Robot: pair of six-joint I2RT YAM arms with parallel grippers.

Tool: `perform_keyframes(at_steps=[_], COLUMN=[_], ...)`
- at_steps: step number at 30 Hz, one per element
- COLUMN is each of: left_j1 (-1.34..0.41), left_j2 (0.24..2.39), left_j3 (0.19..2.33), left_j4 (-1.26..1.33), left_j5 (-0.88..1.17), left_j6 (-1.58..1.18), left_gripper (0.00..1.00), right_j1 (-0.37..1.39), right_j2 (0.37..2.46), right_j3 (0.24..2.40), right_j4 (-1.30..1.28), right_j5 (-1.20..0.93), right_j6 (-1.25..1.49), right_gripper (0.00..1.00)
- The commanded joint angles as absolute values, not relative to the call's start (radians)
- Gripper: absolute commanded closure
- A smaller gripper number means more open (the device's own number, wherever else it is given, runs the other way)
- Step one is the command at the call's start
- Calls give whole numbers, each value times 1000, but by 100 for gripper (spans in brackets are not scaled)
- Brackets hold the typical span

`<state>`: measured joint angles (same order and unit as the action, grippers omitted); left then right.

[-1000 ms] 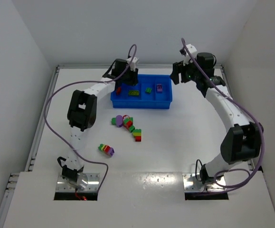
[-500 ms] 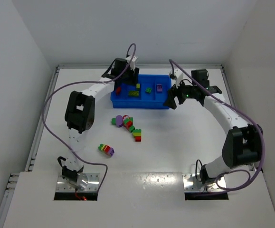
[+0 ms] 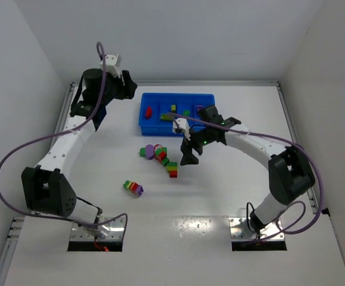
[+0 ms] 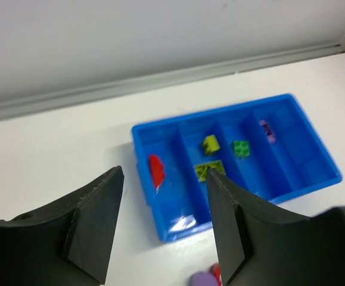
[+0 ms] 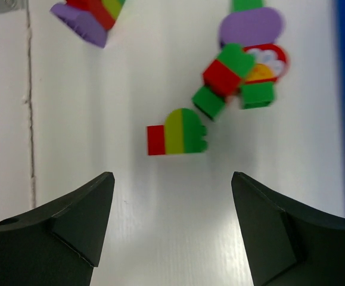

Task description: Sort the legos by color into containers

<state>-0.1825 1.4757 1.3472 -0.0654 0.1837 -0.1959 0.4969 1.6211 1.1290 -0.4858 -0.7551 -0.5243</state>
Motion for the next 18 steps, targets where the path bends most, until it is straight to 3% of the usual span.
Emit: perform_keyframes(at_steps=[1,10,18], left_j1=[-131,-60,-42], left_j2=[1406,1281,1272], left_j3=[1254,1126,1086], left_j4=[-121,-141,-141], left_j5=[163,172,190], left_j6=[-201,-201,-201], left_gripper=[37,37,37], right_j1=[567,627,669], right_j2=[1654,1732,1798], right_j3=[1126,1098,1063], right_j4=[-474,-443,-286], right_j5=[-744,-683,-537], right_j6=[-545,-600,-589], right_gripper=[20,8,5])
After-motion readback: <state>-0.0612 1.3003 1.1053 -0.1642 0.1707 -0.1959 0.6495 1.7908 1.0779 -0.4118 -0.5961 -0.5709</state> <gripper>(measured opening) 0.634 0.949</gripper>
